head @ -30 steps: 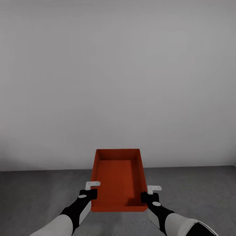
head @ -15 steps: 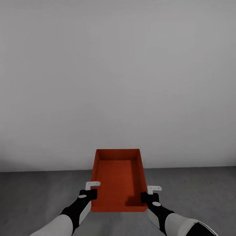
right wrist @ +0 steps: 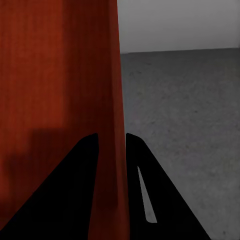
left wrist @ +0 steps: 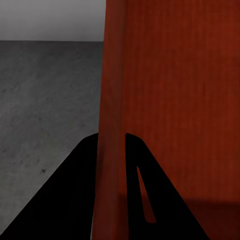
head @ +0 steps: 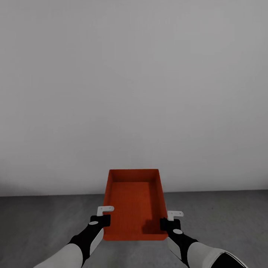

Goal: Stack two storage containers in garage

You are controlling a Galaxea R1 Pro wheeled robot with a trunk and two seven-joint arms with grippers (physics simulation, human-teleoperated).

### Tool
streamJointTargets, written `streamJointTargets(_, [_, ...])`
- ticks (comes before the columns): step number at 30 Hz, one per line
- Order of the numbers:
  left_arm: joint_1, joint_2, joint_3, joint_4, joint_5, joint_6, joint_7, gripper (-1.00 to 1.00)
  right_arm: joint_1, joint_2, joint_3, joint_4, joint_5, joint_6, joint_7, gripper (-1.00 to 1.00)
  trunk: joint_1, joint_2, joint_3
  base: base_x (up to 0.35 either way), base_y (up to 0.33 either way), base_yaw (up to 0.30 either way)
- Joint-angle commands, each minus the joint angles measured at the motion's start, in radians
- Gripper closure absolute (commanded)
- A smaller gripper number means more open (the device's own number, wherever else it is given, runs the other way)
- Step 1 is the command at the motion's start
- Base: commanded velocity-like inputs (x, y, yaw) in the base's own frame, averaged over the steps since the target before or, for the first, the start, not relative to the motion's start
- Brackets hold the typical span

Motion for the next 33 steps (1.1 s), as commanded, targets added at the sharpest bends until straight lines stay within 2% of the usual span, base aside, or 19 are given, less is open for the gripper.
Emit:
streamJointTargets(1, [-0.001,0.001,0.053,-0.002,0.07,0.006,0.005,1.0,-0.001,-0.003,-0.021,-0.001,-0.009,-0.006,0.005,1.0,0.0,-0.001,-0.003,0.03,0.0,0.0])
streamJointTargets(33, [-0.001,0.0,0.053,-0.002,0.07,0.006,0.005,1.0,-0.001,-0.004,-0.021,-0.001,-0.009,-0.006,0.005,1.0,0.0,-0.001,-0.053,0.001,0.0,0.0])
